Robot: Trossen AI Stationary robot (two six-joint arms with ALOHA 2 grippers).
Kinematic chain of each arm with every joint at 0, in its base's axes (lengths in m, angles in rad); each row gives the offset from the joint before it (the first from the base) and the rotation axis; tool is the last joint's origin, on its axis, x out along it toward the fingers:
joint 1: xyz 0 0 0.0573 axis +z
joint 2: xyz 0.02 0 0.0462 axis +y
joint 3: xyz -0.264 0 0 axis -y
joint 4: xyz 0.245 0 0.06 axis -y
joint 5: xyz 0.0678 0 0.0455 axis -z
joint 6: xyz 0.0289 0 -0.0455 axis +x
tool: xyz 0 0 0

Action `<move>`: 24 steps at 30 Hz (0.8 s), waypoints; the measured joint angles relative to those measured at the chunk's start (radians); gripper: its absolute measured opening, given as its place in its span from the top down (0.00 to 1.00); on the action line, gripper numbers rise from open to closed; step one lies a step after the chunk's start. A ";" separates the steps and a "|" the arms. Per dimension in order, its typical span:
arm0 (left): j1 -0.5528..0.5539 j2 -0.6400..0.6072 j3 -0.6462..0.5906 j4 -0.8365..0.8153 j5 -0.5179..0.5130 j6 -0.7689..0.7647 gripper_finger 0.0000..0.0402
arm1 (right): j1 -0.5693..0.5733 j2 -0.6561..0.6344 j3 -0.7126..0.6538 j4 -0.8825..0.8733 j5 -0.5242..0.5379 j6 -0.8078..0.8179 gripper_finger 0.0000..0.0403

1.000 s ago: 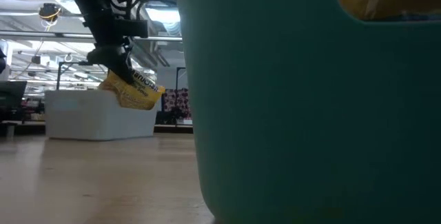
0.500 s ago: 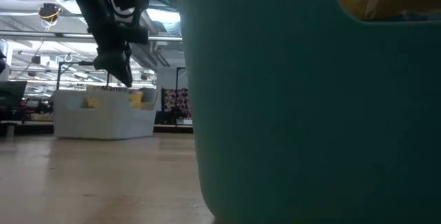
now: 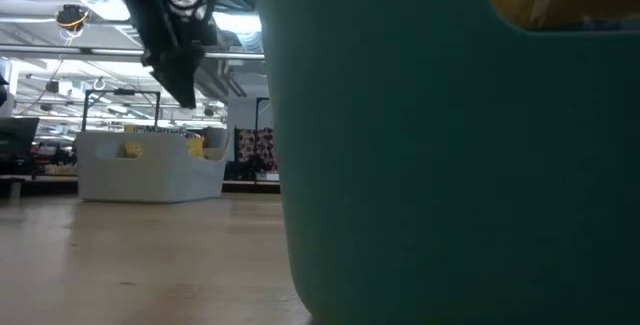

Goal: Sort Maruchan noodles
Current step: Put the yellow noodle pack into the white bin

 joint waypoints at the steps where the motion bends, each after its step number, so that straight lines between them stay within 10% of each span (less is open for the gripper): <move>1: 0.010 -0.001 0.016 -0.017 0.040 -0.036 0.65 | 0.000 0.000 0.000 0.003 0.000 0.000 0.40; 13: 0.213 0.071 0.008 -0.063 0.289 -0.042 0.51 | 0.000 0.000 0.000 0.023 0.000 0.000 0.40; 24: 0.242 0.152 0.007 -0.078 0.280 -0.027 0.51 | 0.000 0.000 0.000 0.023 0.000 0.000 0.40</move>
